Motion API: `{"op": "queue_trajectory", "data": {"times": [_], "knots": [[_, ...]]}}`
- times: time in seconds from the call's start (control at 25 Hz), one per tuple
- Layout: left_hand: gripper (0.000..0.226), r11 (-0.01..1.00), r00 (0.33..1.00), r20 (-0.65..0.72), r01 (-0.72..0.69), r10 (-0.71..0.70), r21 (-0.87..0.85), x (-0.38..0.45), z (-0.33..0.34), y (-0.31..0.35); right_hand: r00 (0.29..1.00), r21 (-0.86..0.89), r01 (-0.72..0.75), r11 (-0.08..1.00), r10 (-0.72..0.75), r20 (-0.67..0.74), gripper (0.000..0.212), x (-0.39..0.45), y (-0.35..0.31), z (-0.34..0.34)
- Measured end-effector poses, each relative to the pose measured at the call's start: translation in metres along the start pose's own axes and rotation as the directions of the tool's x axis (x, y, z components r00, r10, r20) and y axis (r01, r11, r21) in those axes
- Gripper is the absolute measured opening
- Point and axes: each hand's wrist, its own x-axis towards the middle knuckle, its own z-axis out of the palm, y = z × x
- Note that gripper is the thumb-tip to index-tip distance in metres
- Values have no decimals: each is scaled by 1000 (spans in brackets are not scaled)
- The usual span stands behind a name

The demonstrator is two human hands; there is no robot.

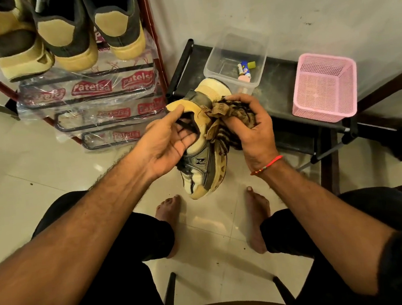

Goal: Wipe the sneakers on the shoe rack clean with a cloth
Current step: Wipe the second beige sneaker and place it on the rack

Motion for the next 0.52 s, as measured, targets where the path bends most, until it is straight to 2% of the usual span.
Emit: {"op": "queue_trajectory", "data": {"times": [0.04,0.08,0.12,0.16,0.2,0.24,0.32,0.4,0.44,0.52], "knots": [[33,986,999,23,-33,30,161,-1,0,2,999,75,-26,997,29,-37,30,-1,-1,0],[40,865,995,46,-100,88,492,-3,0,3,996,145,-43,989,53,-68,31,-3,-2,1],[45,545,986,101,-158,132,823,-4,-2,2,993,215,-54,975,75,-89,31,-3,-3,4],[46,121,970,193,-212,149,970,-5,-3,1,990,274,-60,960,93,-109,31,-3,-4,6],[44,-178,947,286,-259,145,949,-7,-1,1,987,315,-60,947,104,-124,31,-2,-5,8],[42,-303,925,359,-309,123,901,-11,3,1,985,330,-53,943,103,-136,30,-1,-5,9],[40,-344,894,422,-353,150,870,-12,6,2,990,282,-41,959,77,-118,29,-1,-5,10],[39,-230,893,390,-341,224,912,-6,-1,0,995,171,-59,984,72,-71,28,-1,-3,10],[42,-99,910,312,-296,271,950,1,-8,-2,998,63,-55,997,57,-35,27,-1,-2,10],[54,272,938,109,-204,329,940,10,-16,-8,995,-304,72,950,-48,84,29,-1,1,15]]}}
